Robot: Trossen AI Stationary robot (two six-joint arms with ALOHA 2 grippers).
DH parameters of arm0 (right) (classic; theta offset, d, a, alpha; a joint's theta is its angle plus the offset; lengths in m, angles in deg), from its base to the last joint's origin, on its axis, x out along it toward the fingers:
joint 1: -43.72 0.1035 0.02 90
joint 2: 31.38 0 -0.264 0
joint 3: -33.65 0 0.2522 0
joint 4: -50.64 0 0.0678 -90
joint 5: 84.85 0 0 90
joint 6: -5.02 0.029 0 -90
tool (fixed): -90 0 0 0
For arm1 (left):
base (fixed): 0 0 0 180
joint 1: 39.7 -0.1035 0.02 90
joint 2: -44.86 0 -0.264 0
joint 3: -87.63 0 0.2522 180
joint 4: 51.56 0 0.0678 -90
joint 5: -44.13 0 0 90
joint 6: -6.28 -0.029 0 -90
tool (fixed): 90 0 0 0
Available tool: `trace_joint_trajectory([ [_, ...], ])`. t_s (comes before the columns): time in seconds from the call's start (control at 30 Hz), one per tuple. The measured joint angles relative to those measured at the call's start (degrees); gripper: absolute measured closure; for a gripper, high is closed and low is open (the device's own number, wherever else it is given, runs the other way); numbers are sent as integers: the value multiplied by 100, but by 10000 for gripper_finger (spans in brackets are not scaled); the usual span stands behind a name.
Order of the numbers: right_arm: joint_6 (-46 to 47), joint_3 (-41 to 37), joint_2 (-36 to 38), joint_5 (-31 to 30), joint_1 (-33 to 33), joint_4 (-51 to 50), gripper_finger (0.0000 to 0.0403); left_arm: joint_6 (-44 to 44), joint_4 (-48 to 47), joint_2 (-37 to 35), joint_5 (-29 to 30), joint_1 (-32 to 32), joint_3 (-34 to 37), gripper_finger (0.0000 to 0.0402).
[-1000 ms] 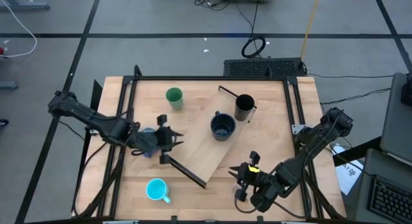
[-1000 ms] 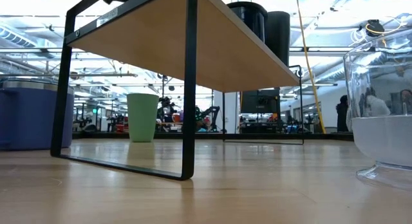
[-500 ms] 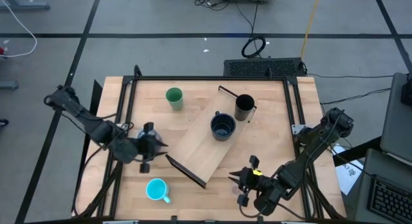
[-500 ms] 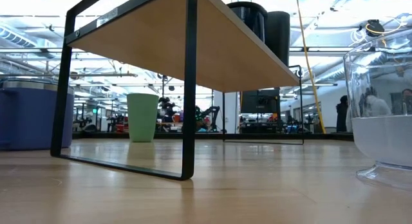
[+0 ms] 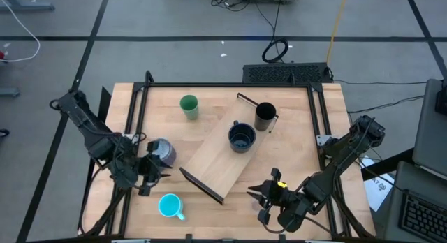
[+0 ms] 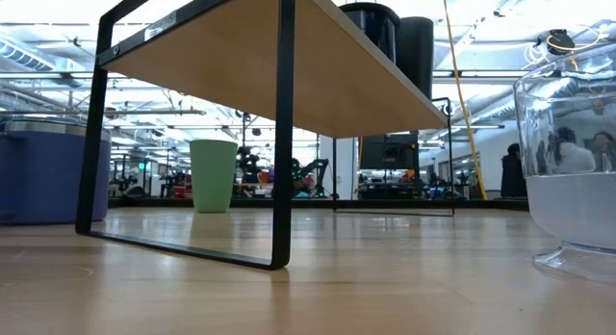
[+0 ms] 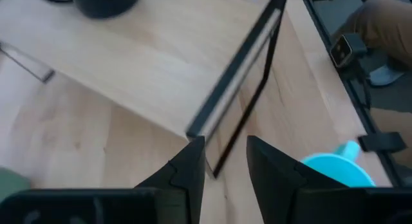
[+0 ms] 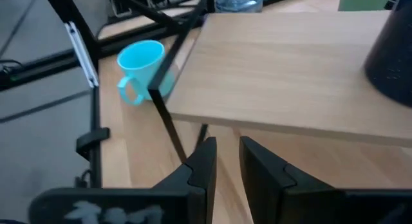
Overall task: Stack small to large cups/mugs on shelf
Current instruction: Put the dark blue cup on the shelf
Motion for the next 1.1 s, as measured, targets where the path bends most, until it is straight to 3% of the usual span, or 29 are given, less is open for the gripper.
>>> trace_joint_trajectory([
  [0.33, -60, 0, 69, 35, 153, 126, 346, 914, -4, 78, 687, 1031, 131, 284],
  [0.53, -34, 2, 92, 128, 181, 261, 346, 942, 27, 251, 1139, 1225, 135, 284],
  [0.63, -74, 4, 96, -287, 124, 275, 346, 765, 28, 306, 1601, 1180, 135, 284],
  [0.8, -380, 4, 96, -494, -24, 248, 346, -2, 21, 192, 2496, 718, 60, 284],
  [0.9, -404, 4, 96, -490, -46, 148, 346, -855, 91, -53, 2649, 137, -120, 284],
  [1.0, -372, 4, 96, -497, -48, -12, 346, -2064, 732, -222, 2301, -689, -197, 284],
  [1.1, -361, 4, 96, -763, -50, -157, 346, -3237, 1543, -271, 1479, -1425, -197, 284],
])
